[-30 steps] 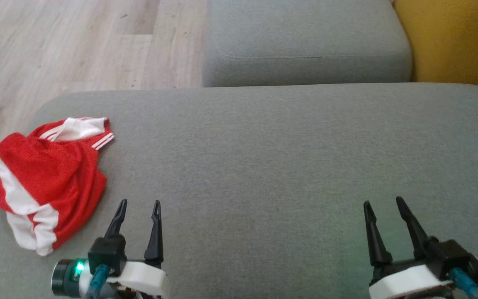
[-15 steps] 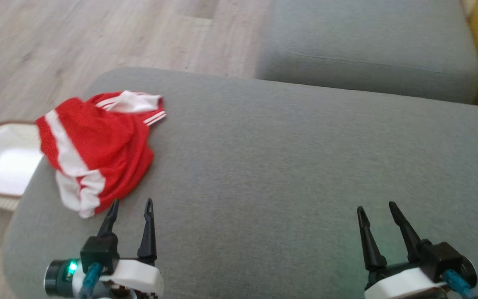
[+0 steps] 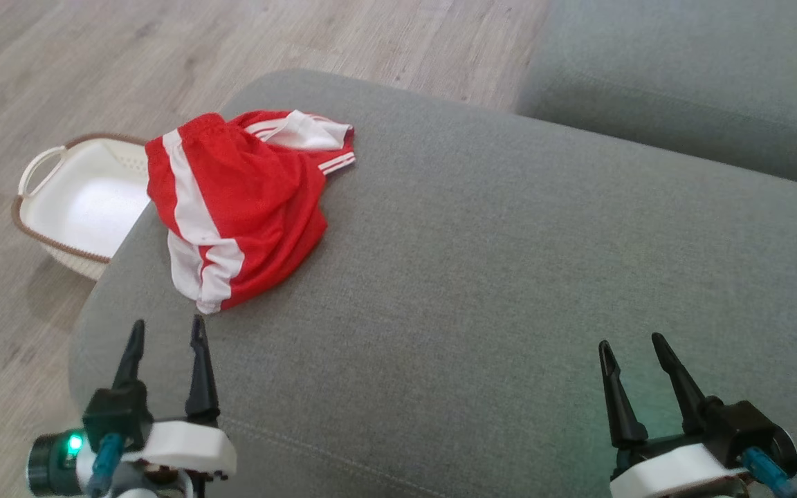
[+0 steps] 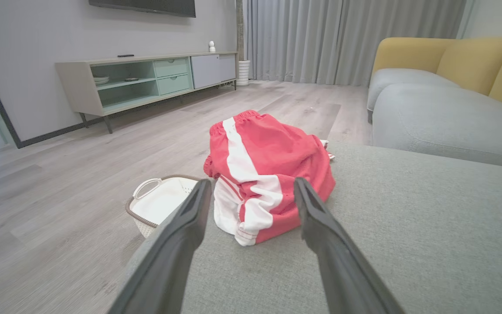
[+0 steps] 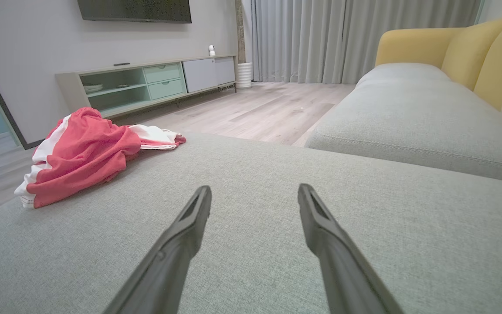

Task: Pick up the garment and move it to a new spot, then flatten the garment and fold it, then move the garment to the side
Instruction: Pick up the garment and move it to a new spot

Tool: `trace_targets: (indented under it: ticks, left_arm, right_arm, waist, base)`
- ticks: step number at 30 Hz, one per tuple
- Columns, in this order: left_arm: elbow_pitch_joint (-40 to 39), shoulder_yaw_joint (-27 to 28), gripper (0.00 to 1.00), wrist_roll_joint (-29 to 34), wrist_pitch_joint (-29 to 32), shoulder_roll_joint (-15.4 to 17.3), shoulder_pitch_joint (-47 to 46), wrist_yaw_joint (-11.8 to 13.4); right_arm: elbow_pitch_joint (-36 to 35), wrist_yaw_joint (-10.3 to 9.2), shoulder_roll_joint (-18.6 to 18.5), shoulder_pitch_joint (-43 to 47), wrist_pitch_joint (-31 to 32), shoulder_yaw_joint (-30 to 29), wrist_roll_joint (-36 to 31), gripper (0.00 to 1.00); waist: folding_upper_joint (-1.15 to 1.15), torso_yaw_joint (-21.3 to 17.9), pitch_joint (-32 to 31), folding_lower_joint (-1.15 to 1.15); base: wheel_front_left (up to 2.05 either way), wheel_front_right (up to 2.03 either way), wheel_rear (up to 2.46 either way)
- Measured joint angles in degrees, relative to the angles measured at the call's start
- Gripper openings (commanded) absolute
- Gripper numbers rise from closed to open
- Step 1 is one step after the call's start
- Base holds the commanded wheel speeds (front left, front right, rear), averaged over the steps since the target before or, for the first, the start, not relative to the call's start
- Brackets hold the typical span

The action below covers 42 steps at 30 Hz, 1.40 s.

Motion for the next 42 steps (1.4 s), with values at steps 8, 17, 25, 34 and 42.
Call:
trace_targets:
  ticks: [8,17,25,34,42]
  left_arm:
    - [-1.2,2.7,1.0,0.0,0.0,0.9,-2.5,-0.9]
    - [7.9,6.4,1.0,-0.6,-0.4,8.1,-26.7,-5.9]
    - [34.1,8.1,1.0,-5.0,9.3,10.3,-47.7,-9.4]
    - [54.0,11.5,1.0,-9.5,17.7,11.8,-54.4,-9.9]
    - [56.4,11.2,0.0,-9.6,5.8,12.2,-57.0,-10.9]
  right_arm:
    - [-0.1,-0.01,0.0,-1.4,0.0,-0.1,-1.3,1.0]
    - [-0.5,0.0,-2.8,-7.5,0.0,0.4,-4.8,1.0]
    - [-1.4,0.0,-6.6,-11.8,0.0,0.5,-5.1,1.0]
    - [-1.9,0.0,-7.1,-14.7,0.0,0.8,-5.1,1.0]
    - [-1.8,0.0,-7.0,-14.7,0.0,0.4,-5.1,1.0]
  waist:
    - [0.0,0.0,3.7,0.0]
    - [0.0,-2.9,12.2,0.0]
    - [0.0,-6.1,20.7,0.0]
    - [0.0,-10.5,25.4,0.01]
    - [0.0,-10.9,24.7,0.01]
  base:
    - [0.0,0.0,0.0]
    - [0.0,0.0,0.0]
    - [0.0,0.0,0.0]
    - [0.0,0.0,0.0]
    - [0.0,0.0,0.0]
